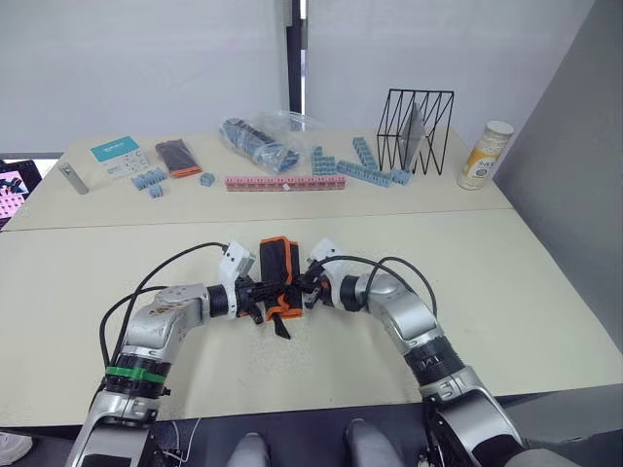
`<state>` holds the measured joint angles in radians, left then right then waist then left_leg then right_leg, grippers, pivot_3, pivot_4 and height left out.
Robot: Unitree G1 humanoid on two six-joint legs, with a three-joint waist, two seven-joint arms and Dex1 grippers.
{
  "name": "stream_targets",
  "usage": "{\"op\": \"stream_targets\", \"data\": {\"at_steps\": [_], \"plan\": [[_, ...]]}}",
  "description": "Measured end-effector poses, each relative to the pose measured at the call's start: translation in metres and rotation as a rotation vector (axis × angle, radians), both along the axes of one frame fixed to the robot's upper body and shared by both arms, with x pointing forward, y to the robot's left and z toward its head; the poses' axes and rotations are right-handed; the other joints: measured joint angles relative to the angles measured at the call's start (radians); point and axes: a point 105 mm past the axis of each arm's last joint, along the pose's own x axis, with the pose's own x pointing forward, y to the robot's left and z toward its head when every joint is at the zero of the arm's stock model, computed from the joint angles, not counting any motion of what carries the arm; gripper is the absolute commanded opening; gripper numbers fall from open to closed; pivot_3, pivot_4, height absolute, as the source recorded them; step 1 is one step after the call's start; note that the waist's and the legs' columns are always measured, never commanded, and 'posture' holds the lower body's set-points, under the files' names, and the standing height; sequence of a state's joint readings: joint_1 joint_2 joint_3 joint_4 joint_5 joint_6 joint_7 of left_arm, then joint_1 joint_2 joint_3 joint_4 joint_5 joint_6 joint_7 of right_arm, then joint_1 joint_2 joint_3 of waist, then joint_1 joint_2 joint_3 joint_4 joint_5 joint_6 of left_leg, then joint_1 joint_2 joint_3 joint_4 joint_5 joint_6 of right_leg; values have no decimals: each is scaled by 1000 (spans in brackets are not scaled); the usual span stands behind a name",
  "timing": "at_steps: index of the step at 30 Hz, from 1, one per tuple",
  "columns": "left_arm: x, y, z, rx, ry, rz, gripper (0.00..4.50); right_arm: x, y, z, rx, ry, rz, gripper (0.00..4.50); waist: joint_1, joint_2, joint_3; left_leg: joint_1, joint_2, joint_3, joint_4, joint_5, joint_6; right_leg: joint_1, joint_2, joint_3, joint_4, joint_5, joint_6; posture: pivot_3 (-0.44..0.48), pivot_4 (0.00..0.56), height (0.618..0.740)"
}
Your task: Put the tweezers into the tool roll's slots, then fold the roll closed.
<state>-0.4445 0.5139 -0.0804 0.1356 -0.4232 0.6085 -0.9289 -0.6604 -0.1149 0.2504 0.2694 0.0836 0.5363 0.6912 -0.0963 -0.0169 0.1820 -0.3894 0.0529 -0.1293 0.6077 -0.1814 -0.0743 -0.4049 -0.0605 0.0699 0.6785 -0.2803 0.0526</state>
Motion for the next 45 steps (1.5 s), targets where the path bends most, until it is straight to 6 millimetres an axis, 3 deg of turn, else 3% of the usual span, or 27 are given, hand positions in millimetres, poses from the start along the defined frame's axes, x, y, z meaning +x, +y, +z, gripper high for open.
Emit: {"op": "stream_targets", "data": {"at_steps": [7,10,15,19,23,25,31,35,40,43,45], "plan": [[1,-2,-1,34,-6,-4,30,12,-3,18,48,-28,-35,0,2,0,0,-1,0,0,0,0,0,0,0,0,-2,0,0,0,150,702],[3,-3,-2,44,-7,-1,30,15,1,35,121,-71,-26,0,3,0,0,0,0,0,0,0,0,1,0,0,-2,0,0,0,150,702],[5,-4,-3,52,-8,2,30,4,13,60,211,-140,66,0,5,0,0,0,0,0,1,0,0,1,0,0,-1,0,0,0,150,702],[5,-5,-3,61,-20,-1,30,0,27,47,143,-125,91,0,8,0,0,1,0,0,1,0,0,2,0,0,-1,0,0,0,150,702],[7,-6,-2,72,-36,-4,30,21,20,10,-25,-32,-19,0,12,0,0,0,-1,0,1,1,0,2,0,0,-1,0,0,0,150,702],[7,-6,-2,76,-45,-5,30,23,21,8,-42,-28,-17,0,13,1,-1,1,-1,0,0,1,0,2,0,1,-1,0,0,0,150,702],[0,-7,1,69,-67,-55,1858,22,21,6,-50,-17,4,0,12,1,-1,1,-1,0,0,1,0,2,0,1,-1,0,0,0,150,702],[-9,7,6,47,-58,-83,3146,20,20,2,-54,-6,12,0,2,1,-1,1,0,0,-1,1,0,1,1,1,-1,0,0,0,150,702],[-7,31,23,-1,-115,-60,3146,20,19,3,-51,-7,12,0,2,1,0,0,-1,0,0,1,0,1,0,1,-2,0,0,0,150,702],[-5,29,29,-10,-173,-82,3146,21,18,3,-51,-8,9,0,3,1,0,-1,-1,0,0,1,0,1,0,1,-2,0,0,0,150,702],[-3,22,31,-27,-208,-106,2571,21,18,4,-50,-8,9,0,3,1,0,-1,-1,0,0,1,0,1,0,1,-2,0,0,0,150,702]]}}
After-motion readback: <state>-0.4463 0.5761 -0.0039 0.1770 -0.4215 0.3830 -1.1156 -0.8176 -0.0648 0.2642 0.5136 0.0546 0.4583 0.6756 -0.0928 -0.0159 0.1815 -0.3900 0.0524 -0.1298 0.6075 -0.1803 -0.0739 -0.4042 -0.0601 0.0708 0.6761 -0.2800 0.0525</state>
